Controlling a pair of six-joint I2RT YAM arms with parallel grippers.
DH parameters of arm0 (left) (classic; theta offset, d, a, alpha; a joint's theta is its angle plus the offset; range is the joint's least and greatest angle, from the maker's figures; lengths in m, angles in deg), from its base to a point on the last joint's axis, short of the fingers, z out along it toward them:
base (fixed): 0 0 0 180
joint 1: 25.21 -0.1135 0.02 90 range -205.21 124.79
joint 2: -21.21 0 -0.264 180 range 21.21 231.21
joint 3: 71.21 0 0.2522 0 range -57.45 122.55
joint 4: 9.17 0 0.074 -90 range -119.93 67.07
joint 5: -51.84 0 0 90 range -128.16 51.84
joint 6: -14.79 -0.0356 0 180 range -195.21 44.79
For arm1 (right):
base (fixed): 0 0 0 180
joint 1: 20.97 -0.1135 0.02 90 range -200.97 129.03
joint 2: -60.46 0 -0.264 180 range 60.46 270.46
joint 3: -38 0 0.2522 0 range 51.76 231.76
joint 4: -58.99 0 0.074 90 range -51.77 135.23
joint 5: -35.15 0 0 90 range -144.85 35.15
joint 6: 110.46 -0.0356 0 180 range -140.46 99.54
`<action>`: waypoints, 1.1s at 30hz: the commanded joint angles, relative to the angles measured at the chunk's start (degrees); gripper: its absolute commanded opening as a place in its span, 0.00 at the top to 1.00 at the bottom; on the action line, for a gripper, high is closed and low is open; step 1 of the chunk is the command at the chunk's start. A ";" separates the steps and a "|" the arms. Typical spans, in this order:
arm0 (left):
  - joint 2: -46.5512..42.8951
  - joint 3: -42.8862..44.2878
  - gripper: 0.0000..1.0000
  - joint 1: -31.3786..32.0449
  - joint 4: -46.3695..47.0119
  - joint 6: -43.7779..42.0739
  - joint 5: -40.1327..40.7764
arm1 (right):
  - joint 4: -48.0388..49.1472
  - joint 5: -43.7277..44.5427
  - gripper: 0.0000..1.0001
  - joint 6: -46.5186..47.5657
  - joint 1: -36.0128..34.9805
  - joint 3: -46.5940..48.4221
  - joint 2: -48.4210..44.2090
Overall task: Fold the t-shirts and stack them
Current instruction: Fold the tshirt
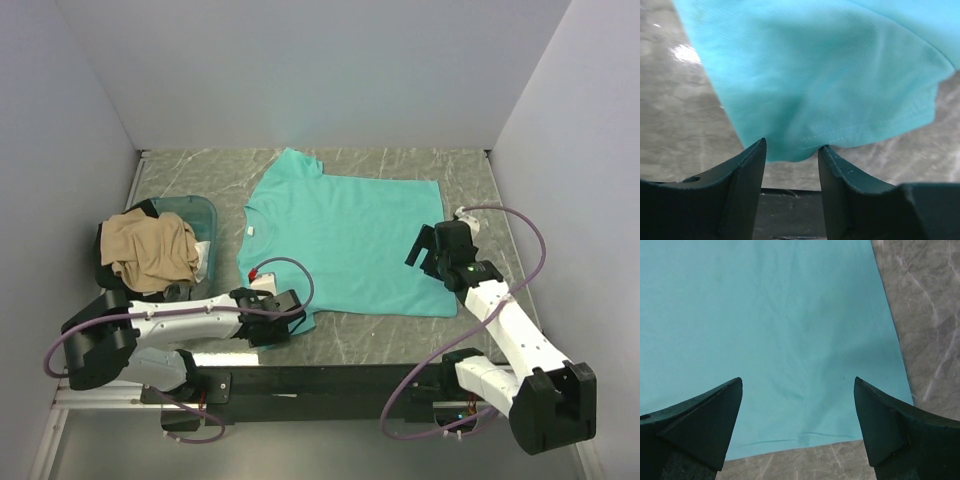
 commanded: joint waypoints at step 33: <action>-0.62 6.04 0.99 0.18 -4.14 -5.88 5.58 | -20.61 -5.69 0.03 -26.32 2.06 -12.20 -16.20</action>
